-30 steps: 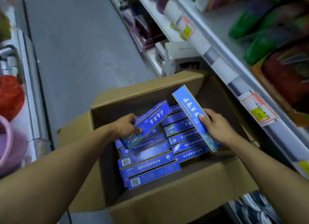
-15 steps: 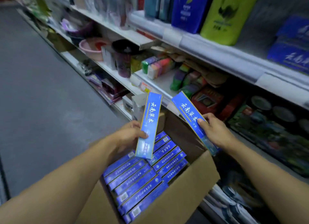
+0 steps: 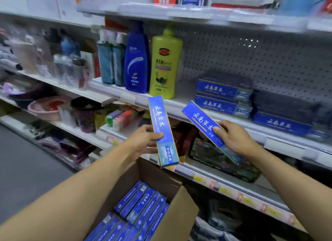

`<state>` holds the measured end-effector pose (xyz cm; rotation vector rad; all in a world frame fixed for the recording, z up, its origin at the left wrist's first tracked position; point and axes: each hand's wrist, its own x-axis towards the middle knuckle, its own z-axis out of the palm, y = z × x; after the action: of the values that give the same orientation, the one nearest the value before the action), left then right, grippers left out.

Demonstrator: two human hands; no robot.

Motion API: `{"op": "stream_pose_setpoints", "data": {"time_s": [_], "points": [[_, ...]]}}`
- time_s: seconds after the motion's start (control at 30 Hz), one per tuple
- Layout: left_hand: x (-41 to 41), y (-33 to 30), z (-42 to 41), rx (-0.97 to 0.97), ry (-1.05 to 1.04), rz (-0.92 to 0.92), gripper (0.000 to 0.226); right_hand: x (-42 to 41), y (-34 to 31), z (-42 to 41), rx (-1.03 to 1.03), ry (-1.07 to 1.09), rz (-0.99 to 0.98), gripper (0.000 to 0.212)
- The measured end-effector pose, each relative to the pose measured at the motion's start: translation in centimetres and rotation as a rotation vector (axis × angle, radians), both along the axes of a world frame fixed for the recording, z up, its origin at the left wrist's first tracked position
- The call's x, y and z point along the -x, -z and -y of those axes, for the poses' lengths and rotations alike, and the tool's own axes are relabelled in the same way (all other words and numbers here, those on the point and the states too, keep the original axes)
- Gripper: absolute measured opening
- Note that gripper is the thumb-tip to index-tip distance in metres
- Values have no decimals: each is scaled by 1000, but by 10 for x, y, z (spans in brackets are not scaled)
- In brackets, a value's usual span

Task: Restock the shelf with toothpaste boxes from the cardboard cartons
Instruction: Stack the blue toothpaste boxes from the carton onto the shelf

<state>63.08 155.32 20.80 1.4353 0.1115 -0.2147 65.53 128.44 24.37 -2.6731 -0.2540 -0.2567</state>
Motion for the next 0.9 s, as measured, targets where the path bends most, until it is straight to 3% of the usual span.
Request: {"op": "stream_pose_setpoints", "data": {"time_s": [0.1, 0.3, 0.67, 0.9], "points": [[-11, -24, 30, 46, 47, 36, 9, 3, -23, 27, 17, 49, 50, 31], [-40, -61, 78, 67, 50, 90, 15, -12, -62, 76, 72, 99, 87, 32], [-121, -104, 131, 180, -13, 182, 19, -128, -113, 115, 8, 131, 155, 37], [-170, -112, 164, 304, -59, 235, 18, -209, -119, 137, 59, -6, 231, 34]]}}
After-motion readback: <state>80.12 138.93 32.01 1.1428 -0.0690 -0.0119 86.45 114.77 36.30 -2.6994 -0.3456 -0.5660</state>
